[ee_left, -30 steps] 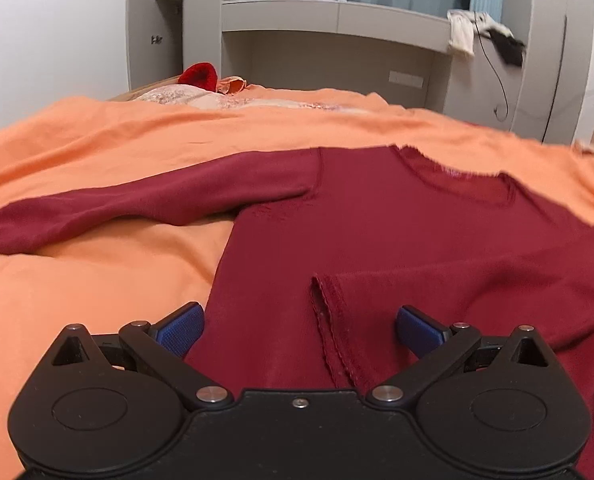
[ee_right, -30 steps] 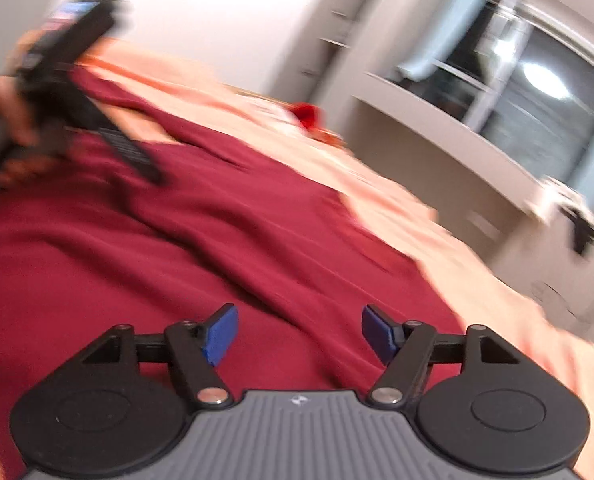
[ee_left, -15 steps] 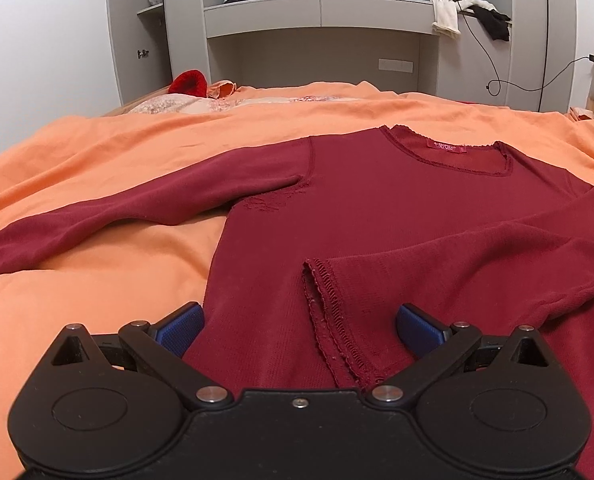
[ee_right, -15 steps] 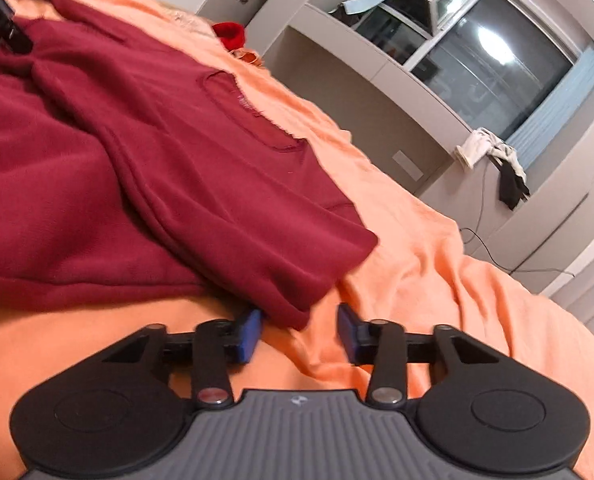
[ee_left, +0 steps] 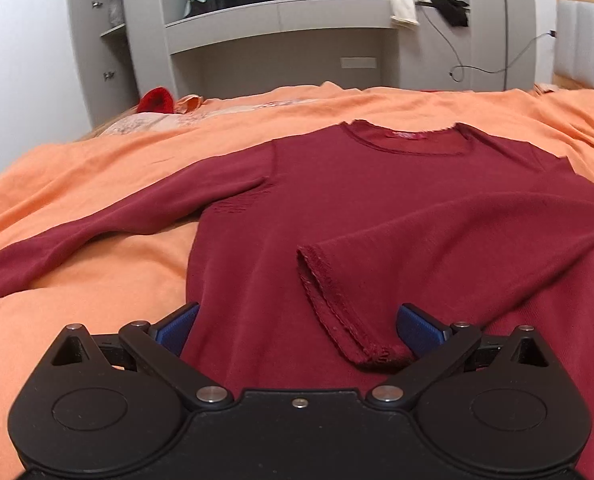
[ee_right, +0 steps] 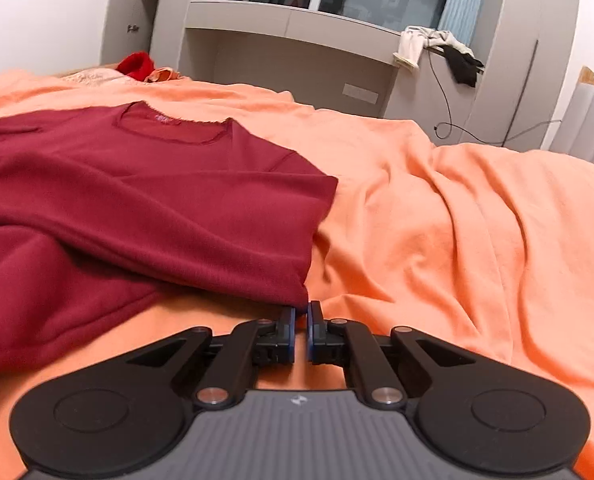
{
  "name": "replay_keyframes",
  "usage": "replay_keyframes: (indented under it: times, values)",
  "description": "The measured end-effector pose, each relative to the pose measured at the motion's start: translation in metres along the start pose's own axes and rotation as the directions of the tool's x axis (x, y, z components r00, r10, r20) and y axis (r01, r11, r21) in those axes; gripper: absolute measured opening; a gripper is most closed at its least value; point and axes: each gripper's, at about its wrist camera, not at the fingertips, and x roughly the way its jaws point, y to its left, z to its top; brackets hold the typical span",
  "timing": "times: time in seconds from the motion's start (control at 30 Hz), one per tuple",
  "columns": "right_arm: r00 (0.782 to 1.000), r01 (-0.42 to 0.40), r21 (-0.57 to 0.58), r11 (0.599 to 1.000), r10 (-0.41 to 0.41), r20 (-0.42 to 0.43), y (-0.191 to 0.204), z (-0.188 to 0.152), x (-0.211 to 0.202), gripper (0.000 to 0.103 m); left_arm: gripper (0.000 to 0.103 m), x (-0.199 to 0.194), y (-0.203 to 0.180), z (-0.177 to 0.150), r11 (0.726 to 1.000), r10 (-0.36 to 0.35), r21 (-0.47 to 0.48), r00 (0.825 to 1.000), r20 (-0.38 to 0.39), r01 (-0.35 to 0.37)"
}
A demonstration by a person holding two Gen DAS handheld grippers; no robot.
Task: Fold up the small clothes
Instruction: 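Move the left gripper to the other sleeve cuff and grasp it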
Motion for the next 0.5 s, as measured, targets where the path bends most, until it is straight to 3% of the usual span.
replay_keyframes:
  times: [0.1, 0.17, 0.23, 0.33, 0.5]
  values:
    - [1.000, -0.012, 0.017, 1.000, 0.011, 0.006, -0.002, -0.003, -0.006, 0.007, 0.103, -0.002, 0.005, -0.001, 1.000, -0.027, -0.011, 1.000, -0.002, 0.027]
    - [1.000, -0.025, 0.041, 0.999, 0.025, 0.008, -0.006, -0.003, -0.012, 0.019, 0.103, -0.004, 0.012, 0.000, 0.998, -0.055, -0.034, 0.999, 0.003, 0.055]
    - [1.000, -0.025, 0.056, 0.998, 0.024, 0.019, -0.010, -0.002, -0.017, 0.046, 0.102, -0.007, 0.020, 0.001, 0.994, -0.079, -0.075, 0.997, 0.013, 0.080]
    - [0.999, -0.029, 0.067, 0.997, 0.026, 0.045, -0.010, -0.002, -0.027, 0.060, 0.102, -0.013, 0.037, 0.003, 0.984, -0.086, -0.150, 0.995, 0.044, 0.092]
    - [0.992, -0.073, 0.116, 0.991, 0.060, 0.114, -0.011, 0.002, -0.040, 0.092, 0.102, -0.024, 0.080, 0.009, 0.950, 0.025, -0.313, 0.995, 0.096, 0.006]
